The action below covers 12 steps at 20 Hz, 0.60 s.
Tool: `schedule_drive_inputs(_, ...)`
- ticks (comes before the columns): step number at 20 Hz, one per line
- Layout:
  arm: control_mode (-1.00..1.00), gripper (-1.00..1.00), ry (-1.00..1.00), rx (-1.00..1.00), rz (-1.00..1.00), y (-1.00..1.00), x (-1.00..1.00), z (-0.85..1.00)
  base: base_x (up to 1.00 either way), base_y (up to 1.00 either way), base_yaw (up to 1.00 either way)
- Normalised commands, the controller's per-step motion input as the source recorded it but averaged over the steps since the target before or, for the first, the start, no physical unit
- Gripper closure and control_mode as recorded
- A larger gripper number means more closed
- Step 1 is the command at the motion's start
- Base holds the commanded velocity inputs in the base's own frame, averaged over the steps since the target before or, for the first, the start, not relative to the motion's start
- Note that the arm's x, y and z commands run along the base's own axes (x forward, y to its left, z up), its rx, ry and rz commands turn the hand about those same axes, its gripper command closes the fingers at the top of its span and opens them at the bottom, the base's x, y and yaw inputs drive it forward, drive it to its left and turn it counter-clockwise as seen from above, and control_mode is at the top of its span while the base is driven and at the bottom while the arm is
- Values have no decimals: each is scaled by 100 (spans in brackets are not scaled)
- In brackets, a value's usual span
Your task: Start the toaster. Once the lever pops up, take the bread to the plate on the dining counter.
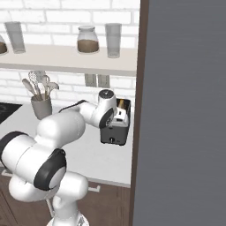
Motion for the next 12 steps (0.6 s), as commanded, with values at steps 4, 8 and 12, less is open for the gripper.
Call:
schedule_drive_inputs(4,-100,100,0,-1,0,0,0,-54,0,0,0)
schedule_drive_inputs(8,-100,100,0,-2,0,0,0,-55,0,0,0)
schedule_drive_inputs(12,-100,100,2,-2,0,1,0,-81,0,0,0)
